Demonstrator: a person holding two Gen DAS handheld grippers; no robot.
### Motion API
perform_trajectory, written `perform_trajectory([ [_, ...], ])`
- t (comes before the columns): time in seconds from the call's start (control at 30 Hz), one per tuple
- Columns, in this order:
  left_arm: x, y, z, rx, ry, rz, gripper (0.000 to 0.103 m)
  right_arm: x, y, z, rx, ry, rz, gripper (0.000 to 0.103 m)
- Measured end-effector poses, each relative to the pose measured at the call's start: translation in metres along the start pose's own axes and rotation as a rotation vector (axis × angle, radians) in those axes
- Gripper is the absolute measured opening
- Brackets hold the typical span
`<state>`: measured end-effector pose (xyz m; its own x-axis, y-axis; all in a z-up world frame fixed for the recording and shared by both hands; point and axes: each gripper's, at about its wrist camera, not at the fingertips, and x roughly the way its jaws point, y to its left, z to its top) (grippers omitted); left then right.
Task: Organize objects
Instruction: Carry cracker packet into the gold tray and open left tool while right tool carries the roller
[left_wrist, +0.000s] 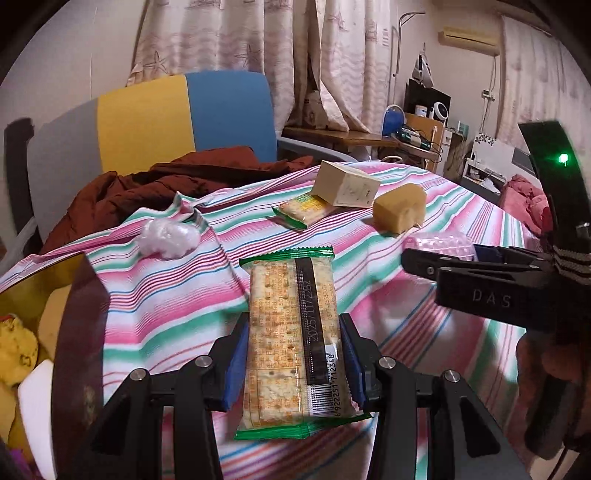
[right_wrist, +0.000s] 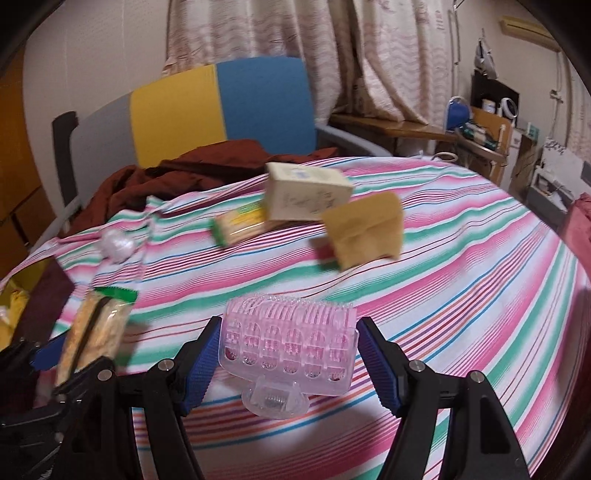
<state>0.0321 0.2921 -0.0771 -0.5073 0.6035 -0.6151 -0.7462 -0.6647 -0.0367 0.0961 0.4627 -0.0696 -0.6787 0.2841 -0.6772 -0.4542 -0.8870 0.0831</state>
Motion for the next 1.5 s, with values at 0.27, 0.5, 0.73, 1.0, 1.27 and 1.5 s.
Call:
perform_trajectory([
  [0.27, -0.038, 0.003, -0.012, -0.008, -0.055, -0.005, 0.046, -0.029, 0.035, -0.001, -0.047, -0.026, 0.076, 0.073],
  [0.5, -0.078, 0.034, -0.033, -0.118, -0.069, 0.012, 0.046, -0.043, 0.064, -0.004, -0.075, -0.03, 0.141, 0.073],
  [0.73, -0.107, 0.064, -0.056, -0.228, -0.06, -0.002, 0.046, -0.05, 0.101, -0.01, -0.109, -0.013, 0.234, 0.073],
  [1.0, -0.149, 0.071, -0.062, -0.224, -0.135, 0.0, 0.046, -0.058, 0.139, -0.016, -0.15, 0.005, 0.336, 0.073],
  [1.27, -0.179, 0.091, -0.065, -0.27, -0.177, -0.011, 0.047, -0.066, 0.173, -0.014, -0.204, 0.001, 0.401, 0.073],
  [1.5, -0.196, 0.116, -0.069, -0.393, -0.21, -0.049, 0.047, -0.07, 0.192, -0.015, -0.231, -0.003, 0.441, 0.073],
])
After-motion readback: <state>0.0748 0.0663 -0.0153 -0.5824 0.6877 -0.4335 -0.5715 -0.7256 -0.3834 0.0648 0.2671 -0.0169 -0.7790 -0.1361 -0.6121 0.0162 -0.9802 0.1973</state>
